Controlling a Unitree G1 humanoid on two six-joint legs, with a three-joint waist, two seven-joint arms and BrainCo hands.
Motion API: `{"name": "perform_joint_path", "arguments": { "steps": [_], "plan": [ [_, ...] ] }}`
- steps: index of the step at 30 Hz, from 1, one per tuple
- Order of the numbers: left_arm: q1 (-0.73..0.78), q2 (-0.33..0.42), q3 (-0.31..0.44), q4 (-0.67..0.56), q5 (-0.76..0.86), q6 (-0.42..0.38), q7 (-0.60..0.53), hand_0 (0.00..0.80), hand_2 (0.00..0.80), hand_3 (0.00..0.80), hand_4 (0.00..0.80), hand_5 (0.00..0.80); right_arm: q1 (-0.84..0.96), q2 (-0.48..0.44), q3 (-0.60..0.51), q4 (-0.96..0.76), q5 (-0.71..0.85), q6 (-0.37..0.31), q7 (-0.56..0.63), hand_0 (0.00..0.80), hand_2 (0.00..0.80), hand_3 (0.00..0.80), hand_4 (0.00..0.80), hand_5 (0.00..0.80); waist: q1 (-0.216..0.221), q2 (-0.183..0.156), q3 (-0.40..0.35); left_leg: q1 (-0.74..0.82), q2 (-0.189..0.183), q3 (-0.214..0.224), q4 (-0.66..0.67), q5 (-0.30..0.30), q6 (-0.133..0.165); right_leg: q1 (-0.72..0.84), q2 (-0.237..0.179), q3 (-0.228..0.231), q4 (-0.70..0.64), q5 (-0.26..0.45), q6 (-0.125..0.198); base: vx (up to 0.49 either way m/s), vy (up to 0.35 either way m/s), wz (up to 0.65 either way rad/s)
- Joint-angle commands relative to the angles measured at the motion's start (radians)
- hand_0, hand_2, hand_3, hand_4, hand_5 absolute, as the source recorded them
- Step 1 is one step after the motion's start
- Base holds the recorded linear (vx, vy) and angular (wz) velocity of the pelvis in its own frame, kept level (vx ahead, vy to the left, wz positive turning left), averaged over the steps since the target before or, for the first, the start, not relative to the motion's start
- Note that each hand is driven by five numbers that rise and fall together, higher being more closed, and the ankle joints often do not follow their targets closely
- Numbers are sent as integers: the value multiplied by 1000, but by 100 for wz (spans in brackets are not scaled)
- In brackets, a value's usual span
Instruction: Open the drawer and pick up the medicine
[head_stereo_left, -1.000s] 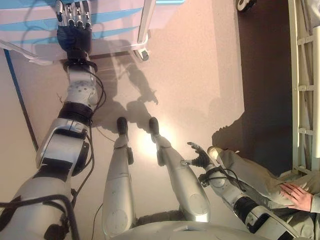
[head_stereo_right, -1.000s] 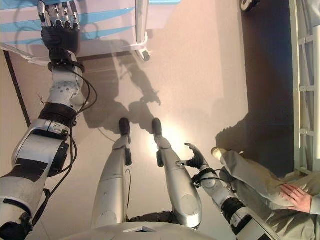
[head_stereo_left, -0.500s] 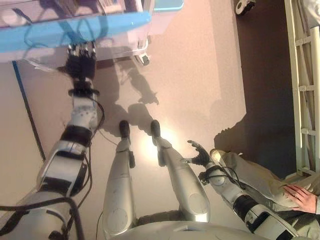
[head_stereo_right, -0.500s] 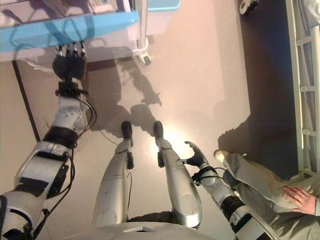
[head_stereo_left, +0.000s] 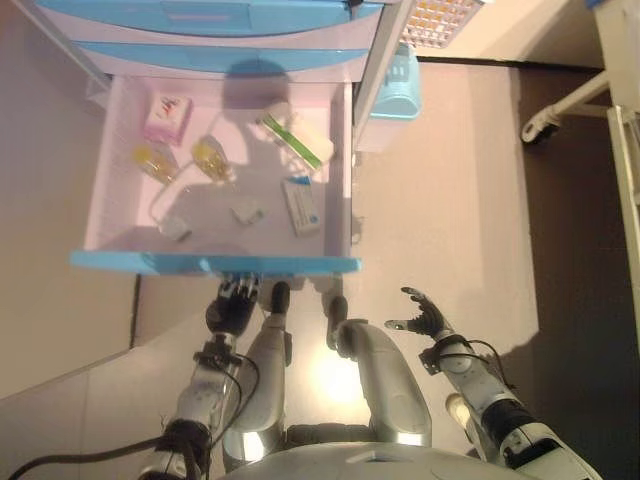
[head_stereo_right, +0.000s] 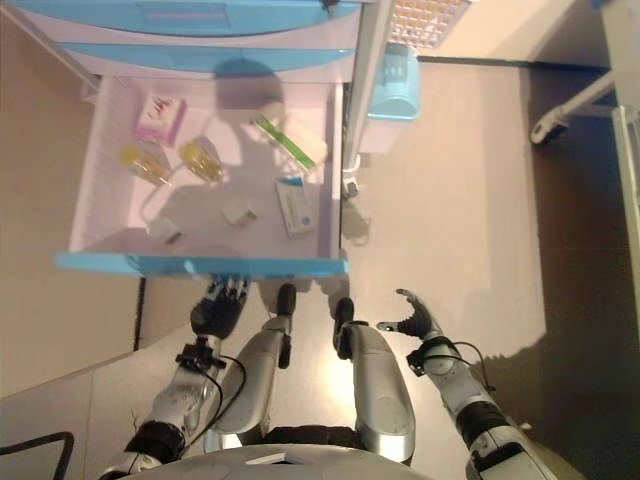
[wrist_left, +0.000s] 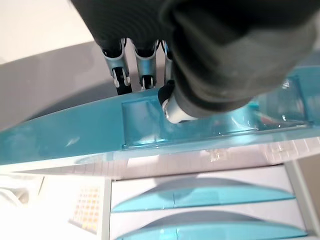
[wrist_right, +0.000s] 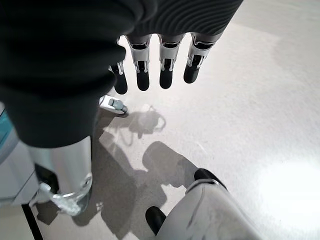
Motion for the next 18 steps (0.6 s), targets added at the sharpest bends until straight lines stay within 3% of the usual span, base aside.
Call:
{"name": "perform_joint_path", "arguments": {
  "steps": [1, 6, 12, 13, 14, 16, 18],
  "plan": [
    [59, 55, 153, -11, 72, 7, -151, 800, 800, 800, 800, 800, 82, -56, -35, 28, -28, -25, 33, 0, 0, 0, 0, 0, 47, 27, -198, -28, -69, 13, 145, -126, 29, 141, -36, -7, -164, 84, 89, 151, 26, 20],
    [100, 49, 146, 99, 173, 29, -22, 800, 800, 800, 800, 800, 85, -44, -65, 71, -9, -38, 33, 0, 0, 0, 0, 0, 52, 31, -255, 46, -67, 8, 89, -112, 18, 207, -33, -17, -216, 93, 90, 120, 28, 20],
    [131, 50, 131, 184, 337, -6, 164, 800, 800, 800, 800, 800, 111, -36, -110, 90, 31, -85, -13, 0, 0, 0, 0, 0, 50, 36, -280, 126, -69, -4, 53, -117, 23, 265, -34, -22, -246, 100, 91, 60, 24, 13],
    [135, 52, 127, 201, 378, -30, 206, 455, 455, 455, 455, 455, 112, -36, -116, 94, 22, -92, -32, 0, 0, 0, 0, 0, 49, 37, -281, 135, -70, -6, 49, -117, 24, 271, -34, -22, -249, 103, 92, 28, 26, 11],
    [137, 54, 127, 216, 434, -40, 270, 0, 0, 0, 0, 0, 112, -37, -121, 99, 20, -96, -54, 0, 0, 0, 0, 0, 48, 37, -281, 144, -71, -9, 44, -117, 26, 276, -34, -22, -253, 106, 93, 22, 24, 16],
    [133, 63, 134, 274, 607, -69, 369, 0, 0, 0, 0, 0, 113, -40, -129, 89, 47, -135, -101, 0, 0, 0, 0, 0, 44, 35, -287, 158, -73, -12, 35, -115, 28, 287, -33, -19, -266, 114, 97, 11, 29, 13],
    [131, 84, 113, 342, 803, -103, 460, 0, 0, 0, 0, 0, 116, -47, -144, 23, 92, -133, -108, 0, 0, 0, 0, 0, 31, 31, -295, 171, -75, -12, 20, -114, 32, 294, -29, -12, -286, 123, 100, -2, 44, 4]
  ]
}}
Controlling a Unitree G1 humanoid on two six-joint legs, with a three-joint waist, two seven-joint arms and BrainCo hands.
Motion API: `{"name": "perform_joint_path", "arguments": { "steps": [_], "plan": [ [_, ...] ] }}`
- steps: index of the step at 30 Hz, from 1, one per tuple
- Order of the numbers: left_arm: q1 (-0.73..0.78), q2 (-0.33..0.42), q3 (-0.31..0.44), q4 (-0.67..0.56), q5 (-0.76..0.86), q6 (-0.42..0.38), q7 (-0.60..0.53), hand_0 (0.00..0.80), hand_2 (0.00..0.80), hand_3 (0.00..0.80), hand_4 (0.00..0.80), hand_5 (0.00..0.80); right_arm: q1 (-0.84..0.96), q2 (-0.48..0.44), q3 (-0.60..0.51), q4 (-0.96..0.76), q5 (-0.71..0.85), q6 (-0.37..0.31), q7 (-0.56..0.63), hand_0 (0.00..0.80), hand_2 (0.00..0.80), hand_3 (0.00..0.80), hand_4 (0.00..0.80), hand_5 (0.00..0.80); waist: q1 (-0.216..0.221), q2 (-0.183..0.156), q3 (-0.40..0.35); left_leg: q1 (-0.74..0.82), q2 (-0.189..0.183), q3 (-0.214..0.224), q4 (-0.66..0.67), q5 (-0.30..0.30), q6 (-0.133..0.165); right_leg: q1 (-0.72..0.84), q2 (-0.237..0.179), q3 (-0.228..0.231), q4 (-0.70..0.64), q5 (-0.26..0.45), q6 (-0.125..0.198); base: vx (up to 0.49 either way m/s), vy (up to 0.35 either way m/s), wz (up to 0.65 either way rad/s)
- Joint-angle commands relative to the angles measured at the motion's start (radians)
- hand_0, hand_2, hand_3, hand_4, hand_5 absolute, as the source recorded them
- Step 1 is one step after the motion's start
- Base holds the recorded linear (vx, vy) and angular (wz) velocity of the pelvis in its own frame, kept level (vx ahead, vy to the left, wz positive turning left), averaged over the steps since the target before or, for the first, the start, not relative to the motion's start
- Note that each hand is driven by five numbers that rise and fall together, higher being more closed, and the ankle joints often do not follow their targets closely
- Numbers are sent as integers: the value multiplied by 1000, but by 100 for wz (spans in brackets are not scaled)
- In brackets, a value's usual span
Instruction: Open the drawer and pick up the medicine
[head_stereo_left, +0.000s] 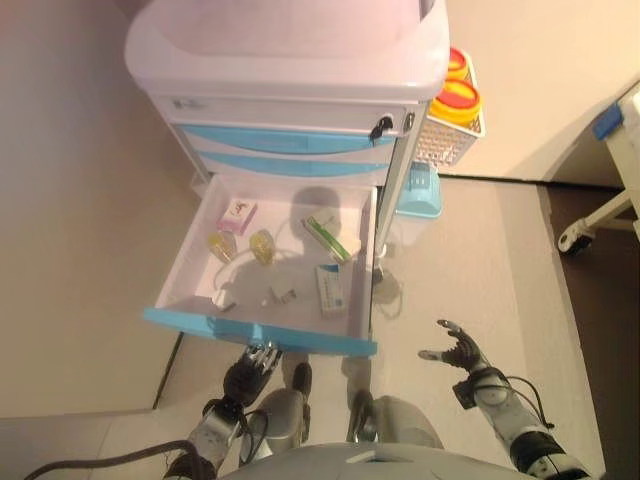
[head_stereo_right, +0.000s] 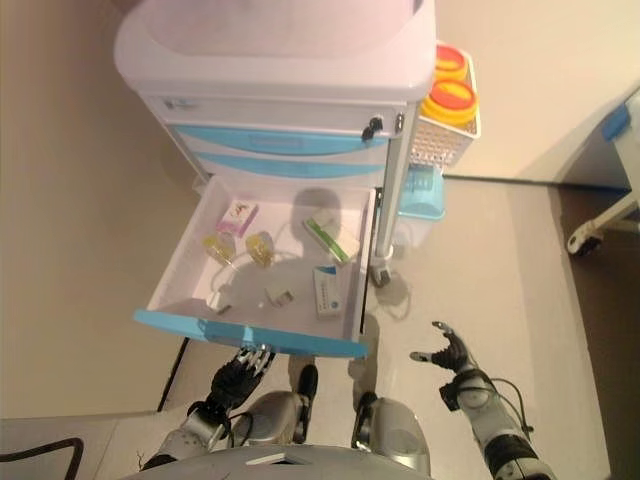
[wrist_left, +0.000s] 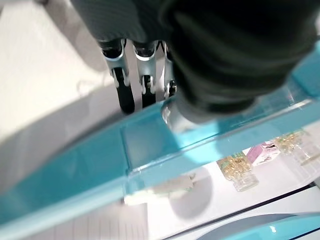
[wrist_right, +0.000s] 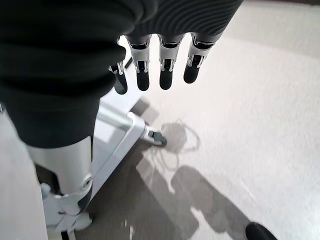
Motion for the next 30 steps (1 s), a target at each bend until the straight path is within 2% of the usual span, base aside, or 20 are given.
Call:
{"name": "perform_joint_path", "arguments": {
  "steps": [1, 4, 6, 9, 13, 15, 19, 23, 30],
  "plan": [
    [85, 118, 30, 59, 357, -99, 163, 0, 0, 0, 0, 0, -8, -24, -29, -124, 74, -75, -68, 0, 0, 0, 0, 0, 2, -49, -4, 3, -68, 26, 82, -119, 48, 81, -21, 73, -209, 175, 98, -17, 53, -2],
    [80, 144, -24, 110, 541, -108, 237, 0, 0, 0, 0, 0, 1, -59, -51, -302, 53, -59, -80, 0, 0, 0, 0, 0, -26, -52, -19, 13, -68, 39, 54, -118, 54, 77, -14, 89, -241, 191, 108, -33, 79, -2],
    [82, 154, -61, 147, 619, -111, 263, 0, 0, 0, 0, 0, -1, -92, -74, -411, 19, -83, -64, 0, 0, 0, 0, 0, -43, -50, -33, 16, -70, 54, 33, -116, 59, 70, -10, 100, -263, 202, 115, -52, 104, -6],
    [79, 154, -84, 209, 669, -107, 277, 0, 0, 0, 0, 0, -19, -126, -89, -531, -33, -165, -32, 0, 0, 0, 0, 0, -56, -49, -49, 22, -72, 70, 6, -114, 66, 63, -6, 112, -289, 214, 122, -50, 98, -16],
    [65, 140, -87, 276, 707, -109, 269, 0, 0, 0, 0, 0, -62, -182, -73, -684, -53, -222, 58, 0, 0, 0, 0, 0, -58, -53, -67, 31, -76, 89, -19, -116, 68, 59, -6, 118, -316, 226, 129, -32, 80, -16],
    [59, 129, -89, 291, 712, -106, 263, 0, 0, 0, 0, 0, -89, -207, -49, -746, -62, -225, 102, 0, 0, 0, 0, 0, -53, -54, -74, 36, -78, 94, -27, -118, 69, 59, -10, 116, -322, 229, 133, -19, 74, -8],
    [52, 115, -109, 303, 711, -112, 255, 0, 0, 0, 0, 0, -175, -246, 30, -787, -65, -194, 177, 0, 0, 0, 0, 0, -24, -60, -82, 43, -80, 92, -42, -118, 71, 62, -21, 101, -326, 232, 138, -20, 59, 6],
    [48, 108, -143, 290, 736, -107, 260, 0, 0, 0, 0, 0, -296, -250, 124, -737, -115, -128, 203, 0, 0, 0, 0, 0, 13, -65, -81, 42, -84, 73, -44, -117, 76, 61, -35, 83, -310, 228, 139, -29, 50, 22],
    [54, 119, -237, 256, 831, -93, 257, 0, 0, 0, 0, 0, -478, -231, 272, -579, -225, -50, 126, 0, 0, 0, 0, 0, 83, -56, -61, 42, -92, 16, -58, -101, 86, 57, -56, 44, -269, 221, 143, -33, 43, 35]
  ]
}}
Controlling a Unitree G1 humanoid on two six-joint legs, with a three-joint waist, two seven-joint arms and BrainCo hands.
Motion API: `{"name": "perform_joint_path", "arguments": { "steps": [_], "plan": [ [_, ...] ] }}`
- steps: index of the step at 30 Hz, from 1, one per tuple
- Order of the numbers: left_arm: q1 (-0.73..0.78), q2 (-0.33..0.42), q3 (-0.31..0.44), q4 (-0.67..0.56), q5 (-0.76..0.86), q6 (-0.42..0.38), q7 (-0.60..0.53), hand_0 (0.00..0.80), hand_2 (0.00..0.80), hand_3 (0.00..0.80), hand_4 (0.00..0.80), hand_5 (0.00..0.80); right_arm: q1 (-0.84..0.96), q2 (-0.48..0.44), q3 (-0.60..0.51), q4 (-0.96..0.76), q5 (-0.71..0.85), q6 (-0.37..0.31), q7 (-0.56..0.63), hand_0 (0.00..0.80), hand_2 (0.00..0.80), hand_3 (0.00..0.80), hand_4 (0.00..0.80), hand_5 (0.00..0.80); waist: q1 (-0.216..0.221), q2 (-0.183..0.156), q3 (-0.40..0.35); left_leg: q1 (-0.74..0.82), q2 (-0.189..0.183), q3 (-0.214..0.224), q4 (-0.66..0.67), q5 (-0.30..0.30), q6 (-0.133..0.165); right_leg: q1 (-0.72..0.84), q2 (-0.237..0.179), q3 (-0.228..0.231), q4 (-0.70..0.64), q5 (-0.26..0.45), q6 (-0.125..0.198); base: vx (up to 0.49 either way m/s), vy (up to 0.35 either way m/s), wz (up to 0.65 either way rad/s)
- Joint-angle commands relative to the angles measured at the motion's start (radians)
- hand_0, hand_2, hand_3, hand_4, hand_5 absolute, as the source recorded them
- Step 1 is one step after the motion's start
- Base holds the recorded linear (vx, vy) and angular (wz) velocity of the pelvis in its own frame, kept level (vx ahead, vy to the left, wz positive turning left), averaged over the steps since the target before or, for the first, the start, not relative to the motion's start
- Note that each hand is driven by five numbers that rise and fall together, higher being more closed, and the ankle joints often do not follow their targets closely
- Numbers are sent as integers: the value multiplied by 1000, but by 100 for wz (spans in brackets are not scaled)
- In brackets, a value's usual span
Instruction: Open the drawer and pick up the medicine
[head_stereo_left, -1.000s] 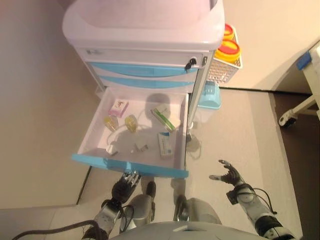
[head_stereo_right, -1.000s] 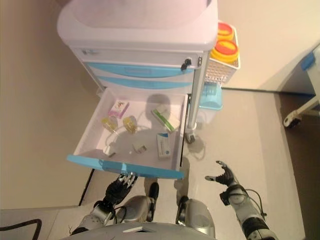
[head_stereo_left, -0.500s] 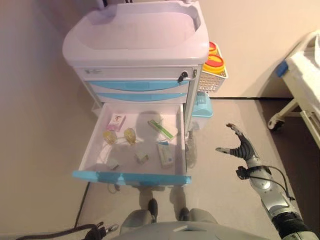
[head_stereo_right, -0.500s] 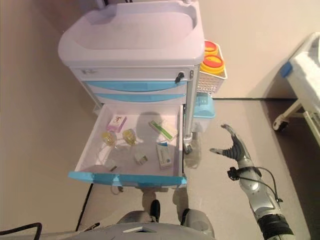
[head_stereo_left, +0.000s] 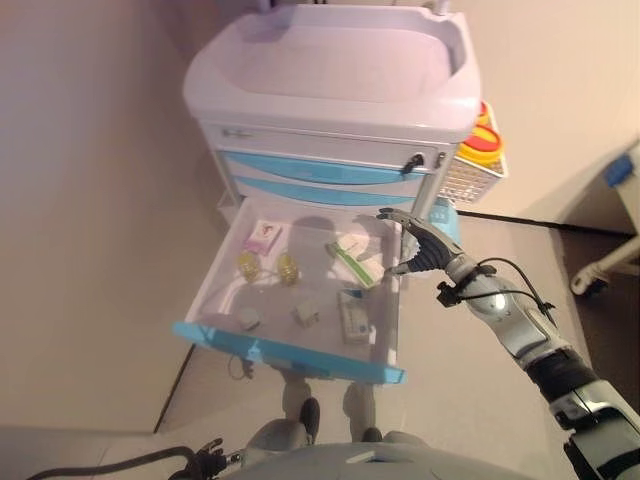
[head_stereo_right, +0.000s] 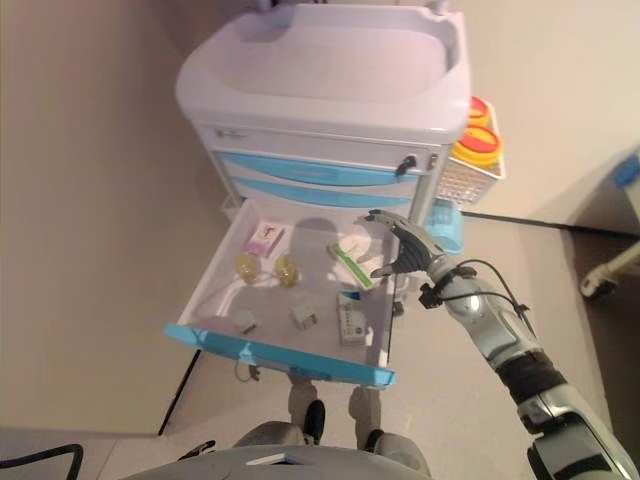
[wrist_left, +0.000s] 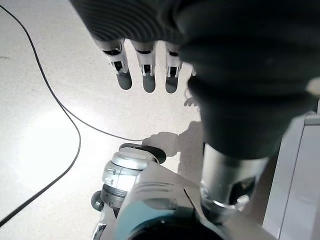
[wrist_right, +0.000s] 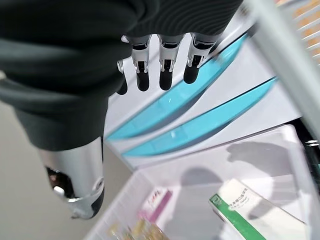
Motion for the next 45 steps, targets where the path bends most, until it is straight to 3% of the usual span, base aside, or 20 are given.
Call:
{"name": "perform_joint_path", "arguments": {
  "steps": [1, 12, 29, 45],
  "plan": [
    [-11, 20, -81, -7, 81, 0, -14, 0, 0, 0, 0, 0, -121, 19, 42, -11, -44, 11, -60, 0, 0, 0, 0, 0, 42, -43, 34, 25, -55, 17, 48, -126, 18, 17, -40, 58, -125, 149, 80, -16, 36, 32],
    [10, 28, -104, -24, 73, 12, -10, 0, 0, 0, 0, 0, -283, 104, 194, 160, -100, 146, -46, 0, 0, 0, 0, 0, 132, -43, 41, 15, -69, -54, 46, -120, 30, 17, -65, 20, -103, 145, 92, 17, 28, 21],
    [-11, 56, -136, -58, 45, -6, -3, 0, 0, 0, 0, 0, -437, 155, 306, 434, -190, 133, -23, 0, 0, 0, 0, 0, 236, -33, 73, -15, -84, -141, 34, -92, 36, 4, -84, -40, -90, 148, 110, 10, 13, 22],
    [0, 66, -134, -64, 59, -22, -7, 0, 0, 0, 0, 0, -440, 176, 314, 534, -241, 154, -16, 0, 0, 0, 0, 0, 269, -37, 84, -18, -86, -176, 18, -80, 36, 5, -83, -55, -91, 146, 116, 22, 1, 6]
  ]
}}
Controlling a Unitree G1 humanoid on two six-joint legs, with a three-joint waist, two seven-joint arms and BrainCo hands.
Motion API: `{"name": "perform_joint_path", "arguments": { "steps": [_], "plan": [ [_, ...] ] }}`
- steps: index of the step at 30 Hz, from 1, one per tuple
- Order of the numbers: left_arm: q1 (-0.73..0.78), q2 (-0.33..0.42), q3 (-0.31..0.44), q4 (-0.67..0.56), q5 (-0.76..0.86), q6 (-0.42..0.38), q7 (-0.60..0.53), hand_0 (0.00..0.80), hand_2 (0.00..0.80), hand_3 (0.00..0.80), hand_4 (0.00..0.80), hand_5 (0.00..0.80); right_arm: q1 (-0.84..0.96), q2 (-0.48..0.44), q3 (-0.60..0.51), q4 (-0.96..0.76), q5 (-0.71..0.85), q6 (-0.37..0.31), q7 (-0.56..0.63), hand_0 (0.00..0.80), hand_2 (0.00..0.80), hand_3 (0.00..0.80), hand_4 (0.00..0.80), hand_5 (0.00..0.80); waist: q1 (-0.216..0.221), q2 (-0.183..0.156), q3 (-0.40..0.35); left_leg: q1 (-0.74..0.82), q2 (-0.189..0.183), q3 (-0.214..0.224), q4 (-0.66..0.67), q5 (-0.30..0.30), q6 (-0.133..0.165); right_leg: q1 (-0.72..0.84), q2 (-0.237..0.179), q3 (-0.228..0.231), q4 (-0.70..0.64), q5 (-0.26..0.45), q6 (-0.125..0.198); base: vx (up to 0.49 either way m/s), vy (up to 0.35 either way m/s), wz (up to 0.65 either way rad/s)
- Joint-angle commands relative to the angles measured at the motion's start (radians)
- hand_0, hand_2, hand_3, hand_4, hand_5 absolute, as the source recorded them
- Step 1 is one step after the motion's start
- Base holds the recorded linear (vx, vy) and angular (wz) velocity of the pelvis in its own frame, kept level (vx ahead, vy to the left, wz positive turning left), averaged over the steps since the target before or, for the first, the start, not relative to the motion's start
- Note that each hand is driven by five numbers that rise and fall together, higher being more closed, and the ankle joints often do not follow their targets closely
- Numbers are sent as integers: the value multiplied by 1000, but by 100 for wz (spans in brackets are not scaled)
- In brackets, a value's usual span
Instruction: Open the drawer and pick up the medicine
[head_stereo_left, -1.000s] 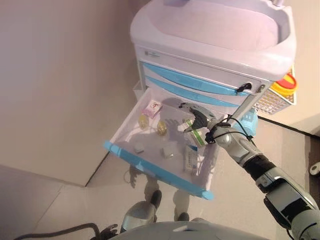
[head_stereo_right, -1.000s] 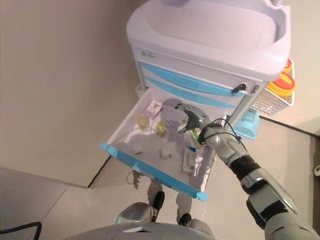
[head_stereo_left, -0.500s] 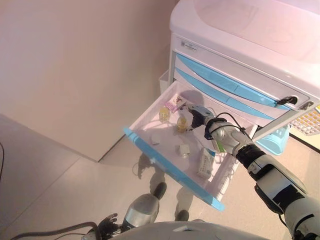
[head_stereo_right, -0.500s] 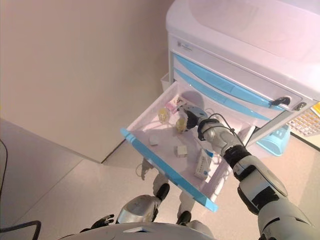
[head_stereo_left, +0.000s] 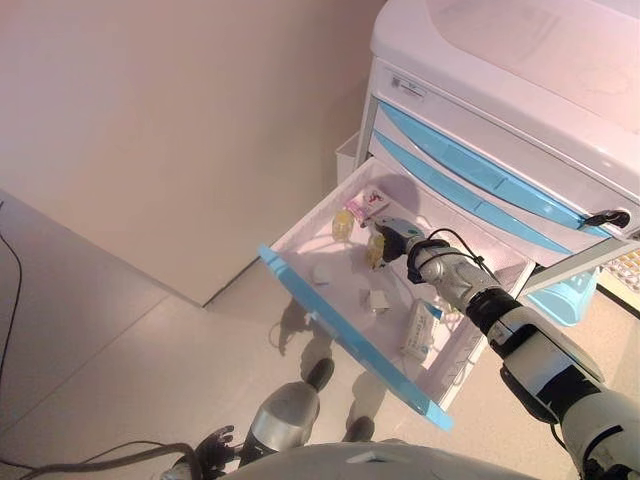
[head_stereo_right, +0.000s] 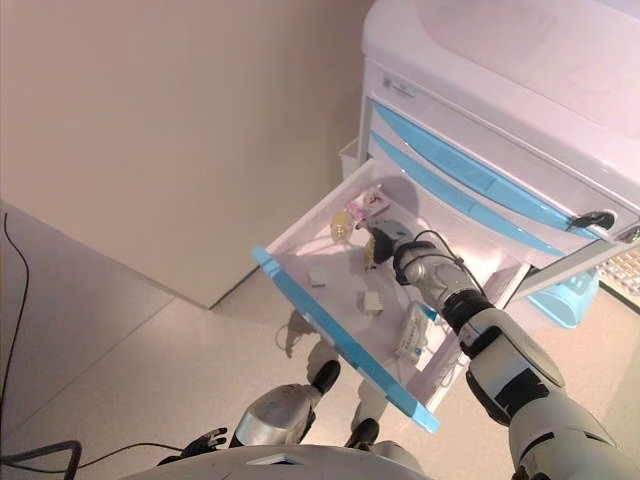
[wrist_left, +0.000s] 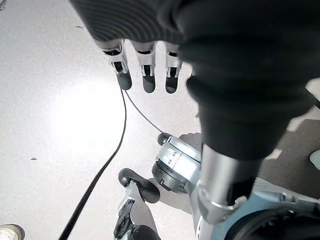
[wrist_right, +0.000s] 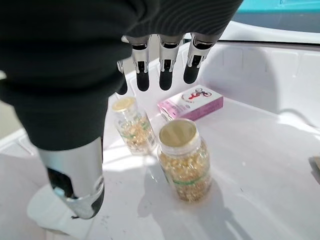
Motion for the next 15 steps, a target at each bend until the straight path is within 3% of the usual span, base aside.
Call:
{"name": "perform_joint_path", "arguments": {
  "steps": [1, 15],
  "plan": [
    [22, 35, -48, -20, 19, -22, 1, 0, 0, 0, 0, 0, -77, -15, 43, -2, -15, -2, -14, 0, 0, 0, 0, 0, 21, -2, -9, 41, -38, 55, 33, -112, 50, -58, -83, 94, 0, 150, 105, 3, -8, 4],
    [14, 42, -53, -19, 18, -23, -3, 0, 0, 0, 0, 0, -96, 0, 53, 83, -81, 6, -17, 0, 0, 0, 0, 0, 38, -7, 9, 34, -39, 40, 30, -109, 46, -60, -78, 89, -11, 152, 102, 4, -6, 4]
  ]
}}
